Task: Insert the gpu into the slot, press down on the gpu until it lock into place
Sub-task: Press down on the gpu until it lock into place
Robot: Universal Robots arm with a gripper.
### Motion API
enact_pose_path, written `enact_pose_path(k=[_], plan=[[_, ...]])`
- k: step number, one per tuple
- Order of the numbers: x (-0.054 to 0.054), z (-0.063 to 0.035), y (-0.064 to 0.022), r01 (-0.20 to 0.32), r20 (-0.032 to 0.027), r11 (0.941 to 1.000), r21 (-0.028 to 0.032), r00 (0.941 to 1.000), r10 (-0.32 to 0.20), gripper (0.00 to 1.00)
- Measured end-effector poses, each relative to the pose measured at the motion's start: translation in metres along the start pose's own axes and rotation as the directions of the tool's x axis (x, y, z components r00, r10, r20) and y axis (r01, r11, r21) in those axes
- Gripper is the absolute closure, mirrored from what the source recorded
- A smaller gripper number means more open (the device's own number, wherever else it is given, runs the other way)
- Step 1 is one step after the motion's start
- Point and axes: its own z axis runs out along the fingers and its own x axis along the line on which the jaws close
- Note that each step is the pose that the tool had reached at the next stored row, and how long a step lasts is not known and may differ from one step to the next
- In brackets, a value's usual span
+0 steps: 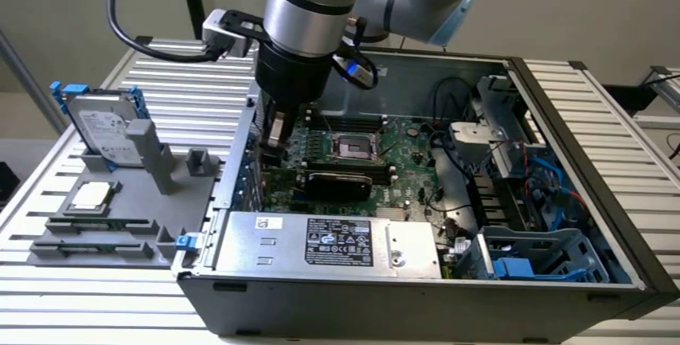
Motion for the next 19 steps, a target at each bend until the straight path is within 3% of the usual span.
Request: enact_pose_path(k=[2, 8, 19], plan=[[0.0000, 0.0001, 0.0000, -0.015, 0.0034, 0.9999, -0.0013, 0.9999, 0.015, 0.89], [0.0000, 0.0001, 0.0002, -0.053, 0.0095, 0.9985, -0.0134, 0.9986, 0.053, 0.89], [0.0000, 0.0009, 0.0005, -0.124, 0.0200, 0.9921, -0.0220, 0.9921, 0.124, 0.89]])
